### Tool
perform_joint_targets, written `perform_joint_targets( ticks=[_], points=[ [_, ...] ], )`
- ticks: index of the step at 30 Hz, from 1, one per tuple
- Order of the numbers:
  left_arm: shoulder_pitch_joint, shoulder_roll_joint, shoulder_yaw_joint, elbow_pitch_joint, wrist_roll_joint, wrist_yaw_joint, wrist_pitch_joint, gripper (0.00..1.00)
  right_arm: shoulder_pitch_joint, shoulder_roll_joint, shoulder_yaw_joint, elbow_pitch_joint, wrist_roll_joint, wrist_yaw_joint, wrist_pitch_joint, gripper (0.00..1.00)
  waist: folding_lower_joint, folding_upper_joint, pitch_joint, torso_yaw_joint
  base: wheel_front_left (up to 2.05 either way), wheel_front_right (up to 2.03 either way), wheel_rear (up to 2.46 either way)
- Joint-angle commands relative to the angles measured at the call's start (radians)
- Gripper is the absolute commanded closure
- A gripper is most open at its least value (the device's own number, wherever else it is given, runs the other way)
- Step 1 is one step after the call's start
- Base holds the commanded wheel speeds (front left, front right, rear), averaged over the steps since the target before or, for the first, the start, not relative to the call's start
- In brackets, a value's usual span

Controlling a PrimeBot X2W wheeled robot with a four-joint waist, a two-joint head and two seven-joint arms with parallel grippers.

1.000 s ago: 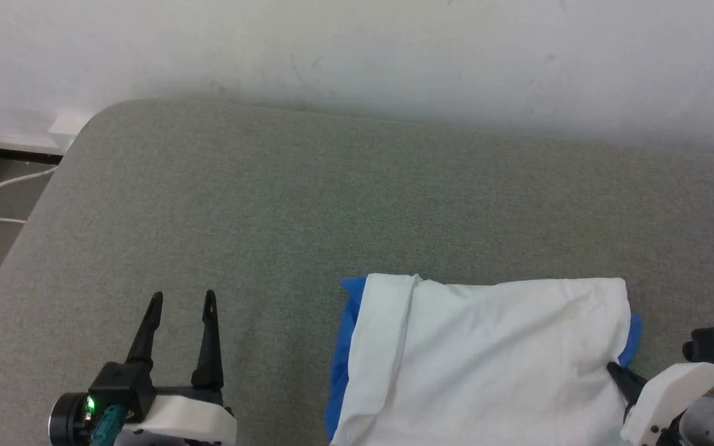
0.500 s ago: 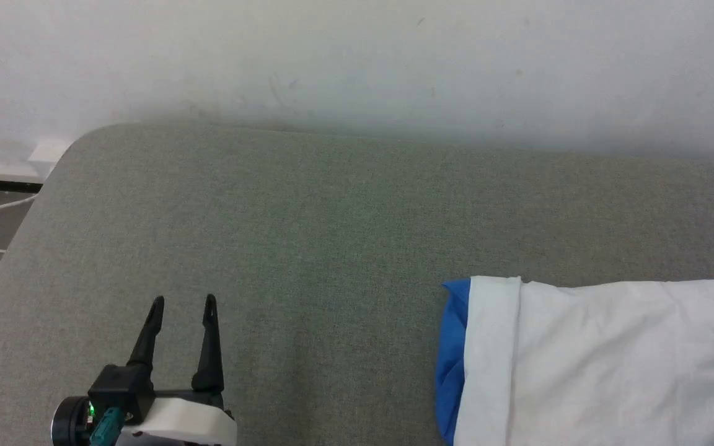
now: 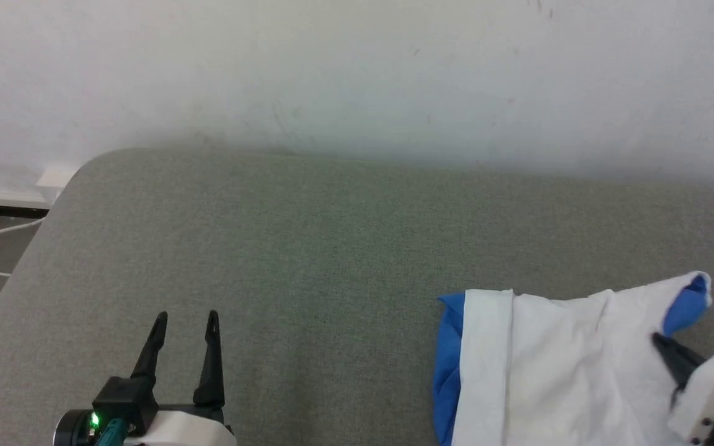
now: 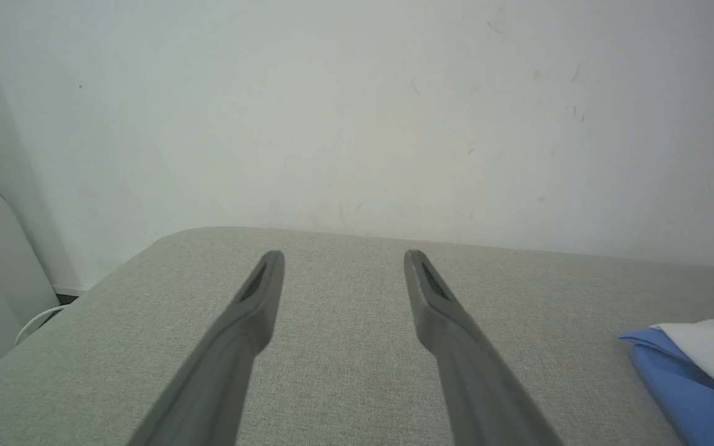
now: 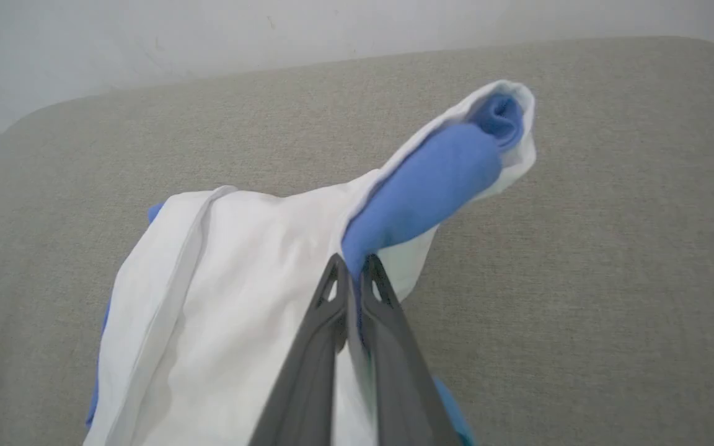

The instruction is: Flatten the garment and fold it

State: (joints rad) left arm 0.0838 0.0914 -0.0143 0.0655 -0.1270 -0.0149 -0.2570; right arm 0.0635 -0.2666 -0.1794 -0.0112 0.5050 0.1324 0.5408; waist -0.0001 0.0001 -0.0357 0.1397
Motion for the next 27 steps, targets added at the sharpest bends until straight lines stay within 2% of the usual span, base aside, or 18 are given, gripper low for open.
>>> perform_joint_targets(
  ticks=[1, 6, 10, 18, 24, 25, 26, 27],
  points=[
    [0.016, -0.005, 0.005, 0.000, 0.007, -0.005, -0.005, 0.00, 0.011, 0.010, 0.026, -0.026, 0.013, -0.002, 0.013, 1.00, 0.0001, -0.0001, -0.010, 0.006, 0.00, 0.00, 0.00],
    [0.031, -0.010, 0.010, -0.001, 0.009, -0.012, -0.005, 0.00, 0.012, 0.054, 0.134, -0.100, 0.054, -0.002, 0.067, 1.00, 0.0001, -0.0001, -0.026, 0.022, 0.00, 0.00, 0.00],
    [0.037, -0.013, 0.014, -0.001, 0.012, -0.018, -0.005, 0.00, -0.019, 0.083, 0.196, -0.097, 0.056, -0.002, 0.070, 1.00, 0.0001, -0.0001, -0.030, 0.038, 0.00, 0.00, 0.00],
    [0.031, -0.017, 0.021, -0.002, 0.018, -0.028, -0.005, 0.00, -0.097, 0.142, 0.276, 0.010, 0.039, -0.002, 0.038, 1.00, 0.0001, -0.0001, -0.014, 0.078, 0.00, 0.00, 0.00],
    [0.009, -0.024, 0.013, 0.002, 0.019, -0.030, -0.005, 0.00, -0.150, 0.130, 0.328, 0.130, -0.010, -0.002, 0.011, 1.00, 0.0001, -0.0001, 0.028, 0.109, 0.00, 0.00, 0.00],
    [0.005, -0.025, 0.011, 0.003, 0.019, -0.030, -0.005, 0.00, -0.159, 0.125, 0.341, 0.148, -0.017, -0.002, 0.003, 0.56, 0.0001, -0.0001, 0.036, 0.112, 0.00, 0.00, 0.00],
    [0.001, -0.027, 0.008, 0.004, 0.019, -0.030, -0.005, 0.00, -0.168, 0.122, 0.352, 0.166, -0.023, -0.002, -0.004, 0.00, 0.0001, -0.0001, 0.044, 0.116, 0.00, 0.00, 0.00],
    [-0.003, -0.028, 0.006, 0.005, 0.019, -0.030, -0.005, 0.00, -0.177, 0.118, 0.364, 0.183, -0.029, -0.002, -0.009, 0.00, 0.0001, -0.0001, 0.053, 0.119, 0.00, 0.00, 0.00]
  ],
)
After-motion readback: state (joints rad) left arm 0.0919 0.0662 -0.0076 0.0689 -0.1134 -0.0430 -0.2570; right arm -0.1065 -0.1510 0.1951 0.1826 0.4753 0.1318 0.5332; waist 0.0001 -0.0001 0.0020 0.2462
